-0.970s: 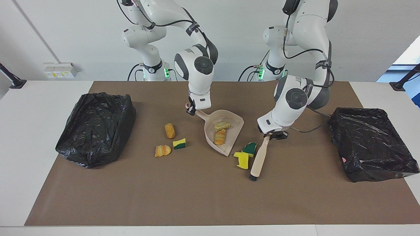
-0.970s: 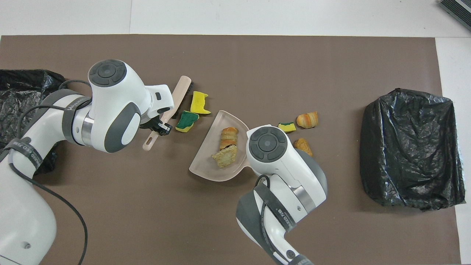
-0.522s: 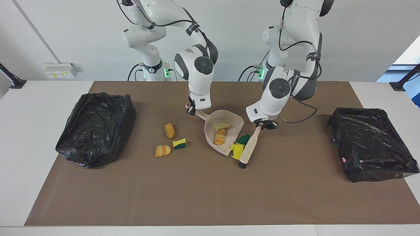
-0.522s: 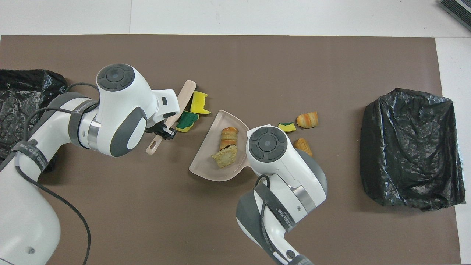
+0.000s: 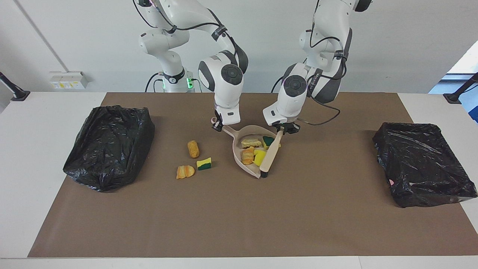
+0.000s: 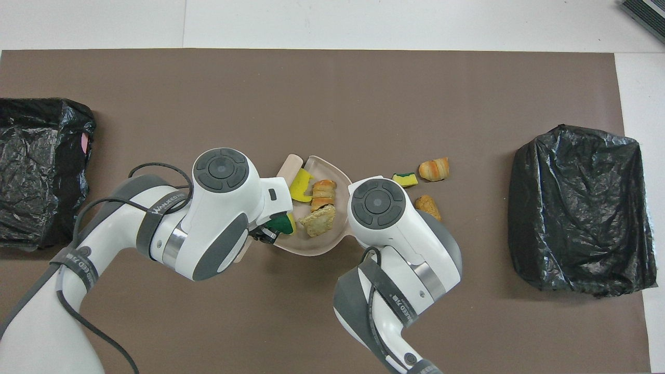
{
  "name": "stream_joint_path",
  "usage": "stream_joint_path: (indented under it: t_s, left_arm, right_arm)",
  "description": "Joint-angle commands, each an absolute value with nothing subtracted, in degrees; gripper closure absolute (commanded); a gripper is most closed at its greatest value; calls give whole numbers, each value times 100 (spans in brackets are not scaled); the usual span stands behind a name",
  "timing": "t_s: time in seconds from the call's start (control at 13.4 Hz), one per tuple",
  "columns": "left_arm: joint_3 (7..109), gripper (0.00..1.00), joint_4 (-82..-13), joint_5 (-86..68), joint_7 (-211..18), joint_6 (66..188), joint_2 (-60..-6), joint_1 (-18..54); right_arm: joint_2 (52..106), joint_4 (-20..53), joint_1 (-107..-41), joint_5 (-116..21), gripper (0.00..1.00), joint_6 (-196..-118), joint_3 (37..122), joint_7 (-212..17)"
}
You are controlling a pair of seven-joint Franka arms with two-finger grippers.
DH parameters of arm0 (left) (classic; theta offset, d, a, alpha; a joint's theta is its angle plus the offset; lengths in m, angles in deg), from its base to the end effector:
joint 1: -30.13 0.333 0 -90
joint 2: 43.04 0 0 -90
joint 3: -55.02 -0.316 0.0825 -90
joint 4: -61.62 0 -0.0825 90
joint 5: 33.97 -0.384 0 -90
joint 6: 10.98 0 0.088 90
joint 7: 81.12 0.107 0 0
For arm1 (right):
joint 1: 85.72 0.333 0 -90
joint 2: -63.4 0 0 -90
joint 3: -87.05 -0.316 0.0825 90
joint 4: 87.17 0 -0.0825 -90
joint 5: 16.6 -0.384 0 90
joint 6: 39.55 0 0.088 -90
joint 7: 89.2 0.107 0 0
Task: Sweep and dump trash in bin
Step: 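Sweep the sponges into the dustpan with the left gripper's brush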
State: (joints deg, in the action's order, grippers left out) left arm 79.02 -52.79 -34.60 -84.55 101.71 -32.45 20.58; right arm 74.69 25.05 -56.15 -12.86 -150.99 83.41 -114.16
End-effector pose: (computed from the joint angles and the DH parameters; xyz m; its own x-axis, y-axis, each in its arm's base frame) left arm 0.4734 -0.3063 0.3612 0.8415 -0.5017 -0.2006 -0.5019 -0.8633 0.0538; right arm 0.4818 0.3089 0.3608 0.4859 0.8491 -0.2073 0.8615 -0.5053 -0.0502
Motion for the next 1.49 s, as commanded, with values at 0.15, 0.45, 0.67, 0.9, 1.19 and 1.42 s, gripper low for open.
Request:
stream_joint_path:
  t_s: [0.15,0.45,0.67,0.9,1.19,1.42]
  left_arm:
    - [7857,100,-5309,-2906,-8745,10064,-3671,1914]
    - [7814,100,-5299,-2799,-8771,9660,-4057,1976]
    - [7778,100,-5334,-2729,-8789,9397,-4496,2231]
    - [7770,100,-5448,-2729,-9559,9185,-4647,2222]
    - [7778,100,-5826,-2729,-10790,9255,-4901,2169]
    - [7787,100,-6195,-2702,-11126,9273,-5174,2134]
  right_arm:
    - [7430,2489,-5654,-1326,100,-15055,8292,-11275]
    - [7430,2489,-5663,-1326,100,-15055,8292,-11310]
    - [7430,2489,-5672,-1326,100,-15064,8292,-11407]
    - [7430,2480,-5672,-1326,100,-15047,8292,-11407]
    - [7054,2480,-5856,-1326,100,-14810,8310,-11460]
    - [6711,2462,-6215,-1326,100,-14529,8310,-11863]
